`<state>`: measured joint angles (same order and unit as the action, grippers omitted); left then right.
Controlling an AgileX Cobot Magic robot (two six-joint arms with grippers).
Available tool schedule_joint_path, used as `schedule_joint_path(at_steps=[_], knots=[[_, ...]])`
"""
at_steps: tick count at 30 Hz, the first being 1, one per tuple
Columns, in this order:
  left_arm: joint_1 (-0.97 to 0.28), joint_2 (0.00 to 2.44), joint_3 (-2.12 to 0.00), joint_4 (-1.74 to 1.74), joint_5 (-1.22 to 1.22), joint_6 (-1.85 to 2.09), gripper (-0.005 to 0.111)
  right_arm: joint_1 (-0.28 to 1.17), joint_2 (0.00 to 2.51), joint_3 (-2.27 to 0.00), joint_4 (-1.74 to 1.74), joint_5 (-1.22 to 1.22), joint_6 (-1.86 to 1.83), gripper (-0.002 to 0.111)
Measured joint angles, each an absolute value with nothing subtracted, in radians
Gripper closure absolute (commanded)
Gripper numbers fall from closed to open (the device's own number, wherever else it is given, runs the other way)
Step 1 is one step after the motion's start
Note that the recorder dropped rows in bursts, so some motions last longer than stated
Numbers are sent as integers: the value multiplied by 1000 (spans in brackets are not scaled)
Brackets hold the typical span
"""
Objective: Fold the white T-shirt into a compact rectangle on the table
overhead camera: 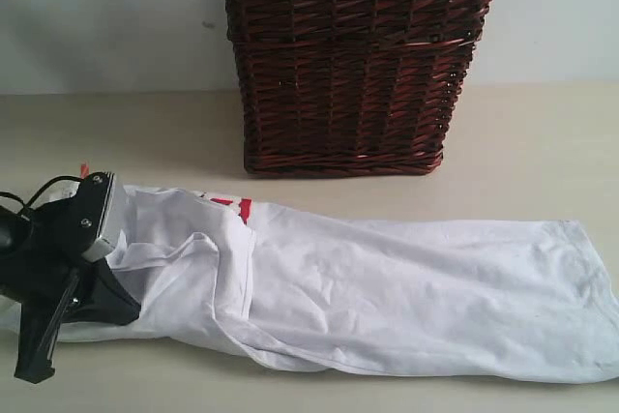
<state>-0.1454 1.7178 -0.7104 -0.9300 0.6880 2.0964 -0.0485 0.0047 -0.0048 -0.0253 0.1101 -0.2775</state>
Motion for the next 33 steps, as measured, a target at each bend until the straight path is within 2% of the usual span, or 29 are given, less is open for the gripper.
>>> schedule_joint_path(at_steps=[13,23,33], knots=[[-145,1716,-720,-927,684,2096,107,-48,5,-5,-25,110,-278,79],[-145,1783,-822,-1014,640,2096,107,-48,5,-5,-25,110,-278,79],[-195,1873,-937,-1183,460,2096,107,-48,5,-5,-25,110,-278,79]])
